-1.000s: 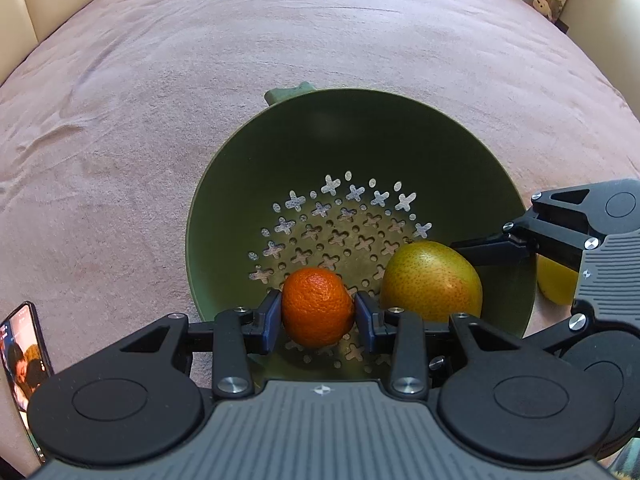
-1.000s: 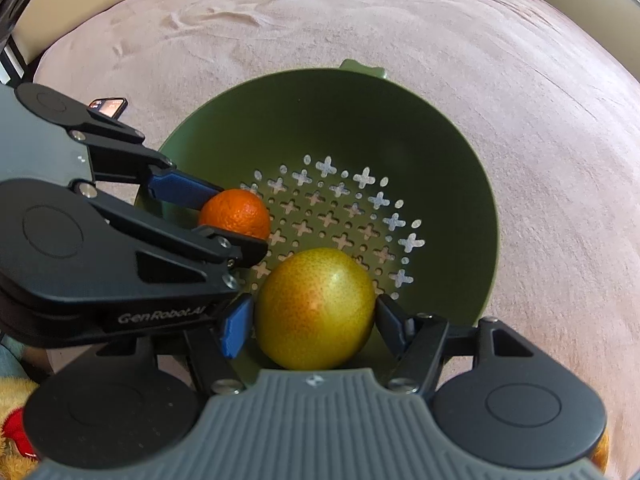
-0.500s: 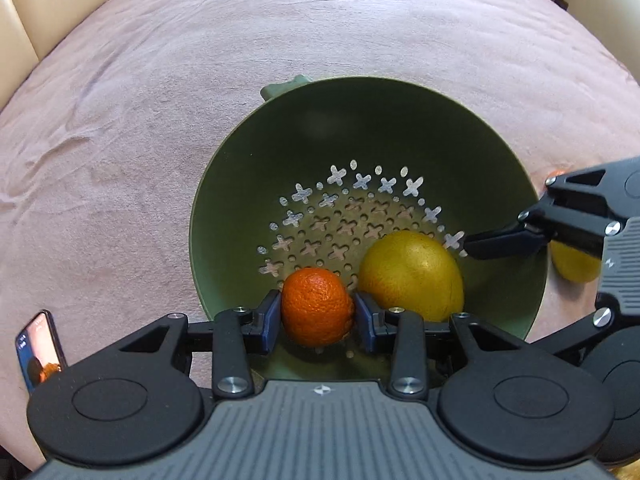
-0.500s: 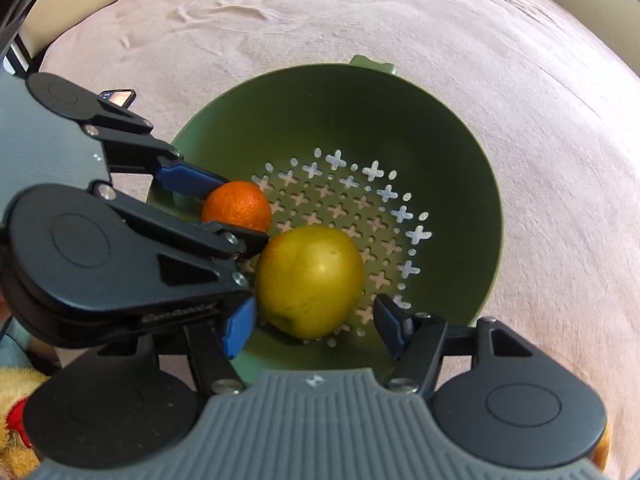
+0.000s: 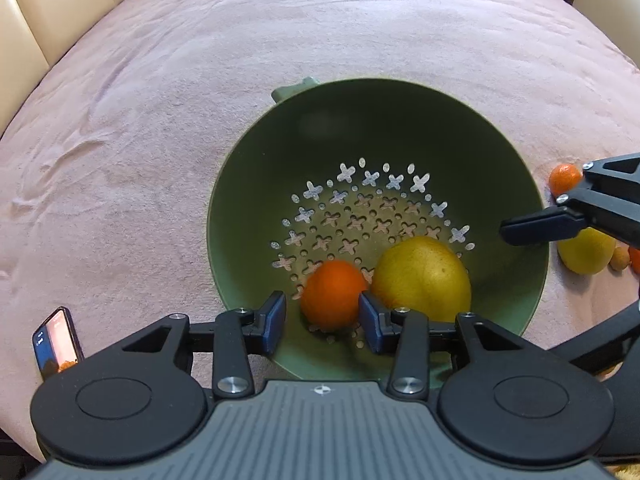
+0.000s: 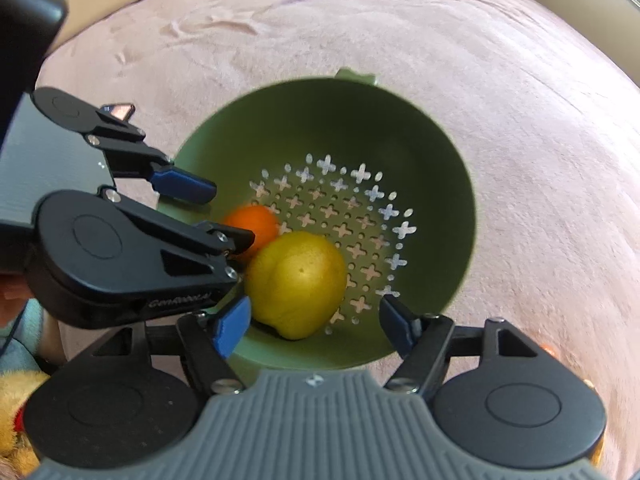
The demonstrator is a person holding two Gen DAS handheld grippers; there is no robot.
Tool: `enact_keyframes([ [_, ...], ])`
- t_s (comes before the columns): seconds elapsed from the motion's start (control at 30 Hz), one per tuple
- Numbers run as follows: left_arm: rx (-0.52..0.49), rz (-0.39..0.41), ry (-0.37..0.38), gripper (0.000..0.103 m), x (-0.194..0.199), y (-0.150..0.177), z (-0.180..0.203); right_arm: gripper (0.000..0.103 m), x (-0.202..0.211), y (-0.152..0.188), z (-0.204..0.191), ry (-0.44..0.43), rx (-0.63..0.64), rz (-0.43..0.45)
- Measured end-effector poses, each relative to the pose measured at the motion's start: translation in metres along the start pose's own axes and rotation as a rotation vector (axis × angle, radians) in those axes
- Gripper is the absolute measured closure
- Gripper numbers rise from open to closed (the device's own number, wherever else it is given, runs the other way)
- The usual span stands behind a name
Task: Organize fruits
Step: 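Lower the tangerine and pear into the colander and open both tools, then move the left tool back to the fruit and grasp a small kiwi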
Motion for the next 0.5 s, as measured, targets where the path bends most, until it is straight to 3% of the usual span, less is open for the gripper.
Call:
enact_keyframes([
  [0.3,-0.014,0.091,-0.034,0.041,0.022,0.001,0.002,0.024,0.025,0.005,-0.004,0.064,-0.041,0.071],
  [0.5,-0.026,0.166,-0.016,0.036,0.041,0.002,0.007,0.023,0.048,0.014,-0.002,0.117,-0.118,0.121],
])
Point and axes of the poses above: each gripper's, at about its wrist camera, not at the fingertips, and x roughly against the way its jaws point, z to its right, y to its underside, the point moved 3 cm from there along -x, roughly the way its jaws point, and after that the axes turned 15 degrees about x, right-handed, at the moved point
